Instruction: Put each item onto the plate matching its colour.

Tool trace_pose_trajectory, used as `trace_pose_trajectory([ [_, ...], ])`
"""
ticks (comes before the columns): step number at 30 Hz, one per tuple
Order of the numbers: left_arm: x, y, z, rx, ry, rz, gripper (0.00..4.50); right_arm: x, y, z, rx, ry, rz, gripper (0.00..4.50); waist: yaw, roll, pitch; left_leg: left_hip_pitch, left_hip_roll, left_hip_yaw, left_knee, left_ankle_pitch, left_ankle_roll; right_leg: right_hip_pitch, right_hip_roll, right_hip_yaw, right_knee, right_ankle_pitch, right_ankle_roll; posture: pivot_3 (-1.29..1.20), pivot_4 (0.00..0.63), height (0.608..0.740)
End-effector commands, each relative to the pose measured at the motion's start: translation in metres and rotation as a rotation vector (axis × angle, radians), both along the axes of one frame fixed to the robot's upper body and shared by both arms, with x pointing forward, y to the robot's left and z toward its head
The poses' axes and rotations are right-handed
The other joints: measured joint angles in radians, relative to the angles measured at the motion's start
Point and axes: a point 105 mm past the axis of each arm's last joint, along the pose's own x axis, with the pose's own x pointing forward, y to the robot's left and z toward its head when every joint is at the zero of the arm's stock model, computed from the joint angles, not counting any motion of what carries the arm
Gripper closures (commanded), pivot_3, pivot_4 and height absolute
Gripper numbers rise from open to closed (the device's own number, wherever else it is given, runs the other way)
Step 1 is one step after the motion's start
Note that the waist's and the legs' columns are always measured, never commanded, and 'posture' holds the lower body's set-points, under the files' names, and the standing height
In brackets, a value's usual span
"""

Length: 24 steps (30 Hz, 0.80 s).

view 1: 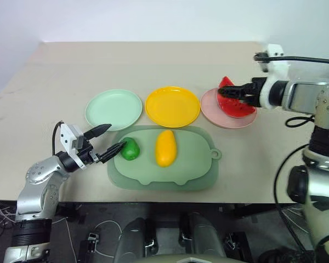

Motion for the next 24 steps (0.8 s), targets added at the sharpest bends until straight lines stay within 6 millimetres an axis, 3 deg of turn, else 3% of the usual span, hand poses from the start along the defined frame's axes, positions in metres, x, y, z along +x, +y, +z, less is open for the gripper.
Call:
trace_pose_trajectory([
  [1, 0.001, 0.000, 0.010, 0.001, -0.040, -0.010, 0.00, -0.012, 0.016, 0.001, 0.034, -0.025, 0.058, 0.02, 0.007, 0.000, 0.000, 0.000, 0.000, 0.000, 0.000, 0.000, 0.000, 0.000, 0.000, 0.000, 0.000, 0.000, 0.000, 0.00, 0.150, 0.696],
  [10, -0.006, 0.002, 0.014, 0.002, -0.042, -0.043, 0.00, -0.035, 0.056, -0.053, 0.126, 0.187, 0.181, 0.02, 0.003, -0.001, 0.000, 0.000, -0.001, 0.000, 0.000, 0.000, 0.000, 0.001, 0.000, 0.000, -0.001, 0.000, 0.000, 0.00, 0.150, 0.696],
  [24, -0.025, 0.015, 0.017, 0.088, 0.012, -0.097, 0.00, -0.045, 0.096, -0.063, 0.227, 0.373, 0.198, 0.02, -0.018, 0.000, 0.000, 0.001, -0.001, 0.000, 0.000, 0.000, 0.000, 0.001, 0.001, 0.000, 0.000, 0.000, 0.000, 0.00, 0.150, 0.696],
])
